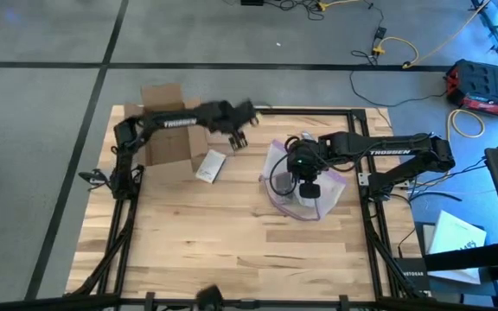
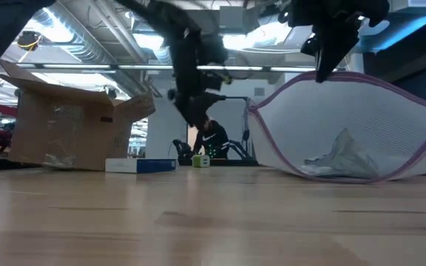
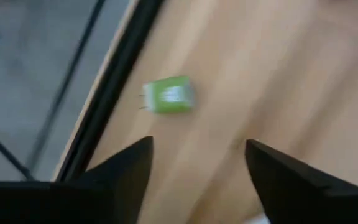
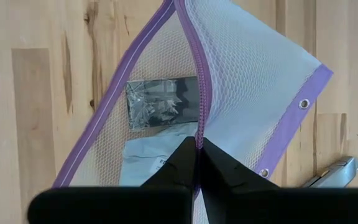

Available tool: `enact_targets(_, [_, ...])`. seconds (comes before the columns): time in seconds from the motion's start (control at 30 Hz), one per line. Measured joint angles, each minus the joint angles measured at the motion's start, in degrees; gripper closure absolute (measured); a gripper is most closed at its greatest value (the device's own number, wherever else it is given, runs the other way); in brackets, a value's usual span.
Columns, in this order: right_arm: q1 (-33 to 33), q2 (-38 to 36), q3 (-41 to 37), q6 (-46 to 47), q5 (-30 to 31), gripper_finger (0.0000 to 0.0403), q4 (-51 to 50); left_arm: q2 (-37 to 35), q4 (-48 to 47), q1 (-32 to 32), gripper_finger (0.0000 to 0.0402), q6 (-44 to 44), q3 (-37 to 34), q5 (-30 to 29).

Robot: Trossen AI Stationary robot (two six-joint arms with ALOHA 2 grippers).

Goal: Unpack boxes
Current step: Put the green charger adapter into the zip bag

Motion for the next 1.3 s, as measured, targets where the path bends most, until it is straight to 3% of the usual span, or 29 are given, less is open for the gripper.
enact_targets(0.13, [0.0,0.0,0.0,0.05,-0.01,0.0403,-0.04,0.81,4.99,6.46,0.0093,-2.09,0.02,7.14])
enact_targets(0.33, [-0.02,0.0,0.0,0.17,-1.14,0.0403,-0.31,4.58,8.69,9.47,0.0049,1.52,1.29,11.12])
enact_targets(0.63, [-0.02,-0.02,0.0,3.26,-0.56,0.0403,-0.5,11.56,11.78,9.54,0.0043,-0.39,1.75,13.1])
enact_targets(0.87, [-0.02,-0.02,0.0,4.8,0.46,0.0403,-0.19,12.93,12.75,9.43,0.0043,-0.78,1.75,13.61])
enact_targets(1.0, [-0.02,-0.02,0.0,5.22,0.48,0.0403,-0.02,12.92,12.4,9.42,0.0067,-0.39,1.75,13.59])
enact_targets(1.3, [0.0,-0.02,0.0,6.21,0.48,0.0403,-0.04,12.7,12.88,8.99,0.0216,-1.86,1.89,13.44])
